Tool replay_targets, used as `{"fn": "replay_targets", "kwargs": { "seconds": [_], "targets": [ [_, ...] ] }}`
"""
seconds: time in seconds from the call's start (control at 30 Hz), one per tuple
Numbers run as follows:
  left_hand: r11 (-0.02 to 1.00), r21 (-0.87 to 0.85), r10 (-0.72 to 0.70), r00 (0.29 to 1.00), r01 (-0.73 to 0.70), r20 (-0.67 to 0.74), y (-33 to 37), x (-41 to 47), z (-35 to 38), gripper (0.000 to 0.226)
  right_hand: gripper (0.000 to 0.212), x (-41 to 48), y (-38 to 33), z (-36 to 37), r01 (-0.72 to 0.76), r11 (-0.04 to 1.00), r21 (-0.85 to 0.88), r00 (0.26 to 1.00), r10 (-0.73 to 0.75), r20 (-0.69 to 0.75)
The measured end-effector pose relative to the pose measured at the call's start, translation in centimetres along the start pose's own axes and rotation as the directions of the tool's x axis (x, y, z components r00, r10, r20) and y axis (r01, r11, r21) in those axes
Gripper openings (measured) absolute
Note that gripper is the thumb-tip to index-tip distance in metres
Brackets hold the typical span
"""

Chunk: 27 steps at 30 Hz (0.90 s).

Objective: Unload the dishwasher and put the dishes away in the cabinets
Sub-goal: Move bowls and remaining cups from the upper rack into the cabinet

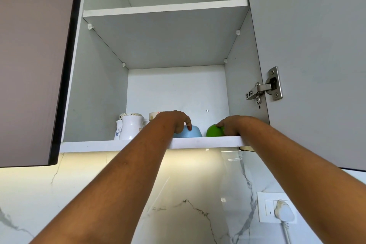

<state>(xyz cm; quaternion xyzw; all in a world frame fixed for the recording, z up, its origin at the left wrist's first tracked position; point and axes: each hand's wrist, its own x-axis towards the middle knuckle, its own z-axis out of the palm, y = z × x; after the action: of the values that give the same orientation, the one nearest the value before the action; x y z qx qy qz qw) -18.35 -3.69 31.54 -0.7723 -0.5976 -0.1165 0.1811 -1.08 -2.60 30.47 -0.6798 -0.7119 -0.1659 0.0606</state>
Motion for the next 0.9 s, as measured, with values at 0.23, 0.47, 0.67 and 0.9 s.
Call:
{"fn": "replay_targets", "kwargs": {
  "seconds": [0.23,0.47,0.67,0.9],
  "targets": [
    [0.999,0.004,-0.032,0.995,0.032,0.093,0.5,-0.6,-0.2,0.064,0.052,1.7,0.5,0.4,-0.05,0.998,0.037,0.998,0.049,0.045],
    [0.997,0.058,-0.052,0.993,0.046,0.109,0.7,-1.0,-0.4,0.065,0.049,1.8,0.5,0.5,-0.072,0.995,0.072,0.997,0.071,0.018],
    [0.978,0.198,-0.079,0.993,0.06,0.089,0.4,-0.6,-0.1,0.06,0.042,1.4,0.5,0.7,-0.06,0.992,0.111,0.996,0.067,-0.063],
    [0.994,-0.012,-0.114,0.99,0.113,-0.088,-0.4,-1.8,0.7,0.036,0.032,-1.3,-0.1,0.0,0.011,0.978,0.21,0.972,0.039,-0.231]
  ]
}}
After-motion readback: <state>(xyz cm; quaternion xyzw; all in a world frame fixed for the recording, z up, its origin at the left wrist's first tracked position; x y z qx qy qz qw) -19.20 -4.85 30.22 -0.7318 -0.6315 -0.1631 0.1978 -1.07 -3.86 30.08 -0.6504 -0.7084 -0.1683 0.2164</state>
